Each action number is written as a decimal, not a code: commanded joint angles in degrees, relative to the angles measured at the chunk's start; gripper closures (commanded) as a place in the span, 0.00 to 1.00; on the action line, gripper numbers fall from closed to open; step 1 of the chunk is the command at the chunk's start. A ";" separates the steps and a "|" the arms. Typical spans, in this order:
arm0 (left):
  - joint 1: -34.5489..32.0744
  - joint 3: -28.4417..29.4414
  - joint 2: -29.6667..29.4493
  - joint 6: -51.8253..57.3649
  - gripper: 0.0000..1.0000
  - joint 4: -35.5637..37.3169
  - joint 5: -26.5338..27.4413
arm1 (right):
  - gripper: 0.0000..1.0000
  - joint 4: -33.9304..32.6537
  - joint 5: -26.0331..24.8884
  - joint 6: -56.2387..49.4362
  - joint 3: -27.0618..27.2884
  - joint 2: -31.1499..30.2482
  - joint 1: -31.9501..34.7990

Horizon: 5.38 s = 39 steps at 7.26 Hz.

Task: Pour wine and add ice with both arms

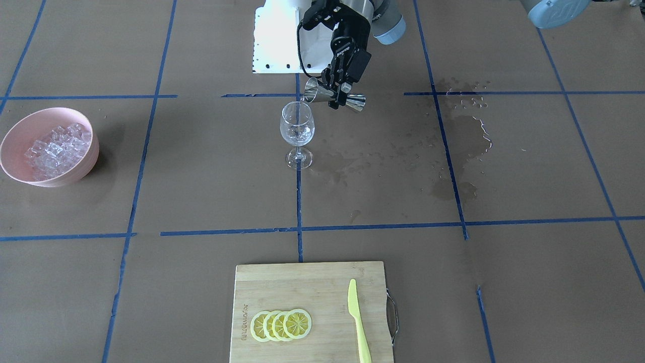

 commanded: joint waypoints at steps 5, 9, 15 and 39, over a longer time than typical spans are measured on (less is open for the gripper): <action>1.93 0.05 -0.85 13.78 1.00 0.10 4.55 | 0.00 -0.06 0.00 0.00 0.00 -0.05 0.00; 2.46 0.49 -1.56 22.13 1.00 0.19 6.67 | 0.00 -0.06 0.00 0.00 0.17 -0.05 0.00; 4.04 0.14 -1.65 25.93 1.00 -3.91 9.57 | 0.00 0.38 -0.44 1.39 1.57 0.04 0.00; 0.26 -3.99 38.70 8.79 1.00 -60.37 8.16 | 0.00 0.47 -6.50 23.38 13.62 1.18 -12.66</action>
